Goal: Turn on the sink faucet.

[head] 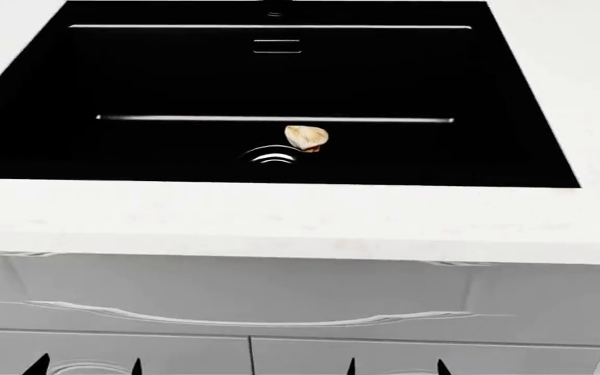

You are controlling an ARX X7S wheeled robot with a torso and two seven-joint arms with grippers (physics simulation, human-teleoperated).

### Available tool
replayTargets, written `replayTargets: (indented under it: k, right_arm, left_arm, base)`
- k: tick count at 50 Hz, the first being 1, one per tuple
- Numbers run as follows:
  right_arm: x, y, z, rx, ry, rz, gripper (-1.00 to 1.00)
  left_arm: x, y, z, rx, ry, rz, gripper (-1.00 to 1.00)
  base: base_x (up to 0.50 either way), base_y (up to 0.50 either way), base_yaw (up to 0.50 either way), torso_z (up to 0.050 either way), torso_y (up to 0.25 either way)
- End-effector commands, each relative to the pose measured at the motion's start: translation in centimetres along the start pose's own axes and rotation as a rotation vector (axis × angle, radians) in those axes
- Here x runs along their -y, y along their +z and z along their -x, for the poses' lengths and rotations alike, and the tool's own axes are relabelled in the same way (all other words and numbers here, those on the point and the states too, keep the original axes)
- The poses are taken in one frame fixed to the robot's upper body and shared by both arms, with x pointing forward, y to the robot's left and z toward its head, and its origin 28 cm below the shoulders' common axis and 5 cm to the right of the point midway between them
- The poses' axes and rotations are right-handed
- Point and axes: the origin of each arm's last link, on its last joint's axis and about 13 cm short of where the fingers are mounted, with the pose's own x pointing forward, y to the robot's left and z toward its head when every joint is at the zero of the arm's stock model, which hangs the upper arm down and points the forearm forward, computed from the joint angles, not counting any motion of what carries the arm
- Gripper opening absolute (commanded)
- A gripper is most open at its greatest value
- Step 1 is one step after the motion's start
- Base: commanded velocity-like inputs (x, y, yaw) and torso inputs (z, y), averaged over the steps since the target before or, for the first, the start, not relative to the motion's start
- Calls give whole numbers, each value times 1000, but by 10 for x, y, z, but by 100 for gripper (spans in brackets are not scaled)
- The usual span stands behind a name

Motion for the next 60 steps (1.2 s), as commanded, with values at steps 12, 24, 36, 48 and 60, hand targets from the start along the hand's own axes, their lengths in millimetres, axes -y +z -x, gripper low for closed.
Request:
replayTargets:
  k: [12, 24, 36, 48, 60]
  right_arm:
    - [1, 0, -1, -3, -6, 1, 100]
    - [1, -2, -1, -12, -12, 2, 100]
    - [0, -2, -2, -15, -4, 10, 100]
    - [0, -3, -1, -16, 0, 14, 100]
    - [0, -2, -1, -16, 2, 12, 100]
  left_arm:
    - [3, 2, 1, 9, -14, -6, 100]
    - [1, 1, 1, 17, -3, 0, 100]
    - [1, 1, 2, 17, -14, -11, 100]
    - [2, 2, 1, 21, -17, -7, 100]
    - [4, 1, 0, 22, -21, -8, 100]
  base:
    - [0, 0, 0, 0, 0]
    - [0, 0, 0, 0, 0]
    - [0, 0, 0, 43, 0]
    - [0, 0, 0, 50, 0]
    - [0, 0, 0, 50, 0]
